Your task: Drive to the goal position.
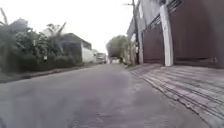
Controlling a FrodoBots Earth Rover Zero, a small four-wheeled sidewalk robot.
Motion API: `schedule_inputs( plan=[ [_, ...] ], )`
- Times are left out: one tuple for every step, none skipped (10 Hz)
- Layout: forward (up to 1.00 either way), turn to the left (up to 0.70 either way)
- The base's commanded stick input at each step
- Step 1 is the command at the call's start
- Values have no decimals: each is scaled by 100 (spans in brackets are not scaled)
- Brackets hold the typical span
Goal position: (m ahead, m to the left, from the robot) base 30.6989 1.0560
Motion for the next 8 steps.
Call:
schedule_inputs(
  plan=[
    [100,-11],
    [100,-24],
    [100,-34],
    [100,-34],
    [100,-34],
    [100,-34],
    [100,-34],
    [100,-34]
  ],
)
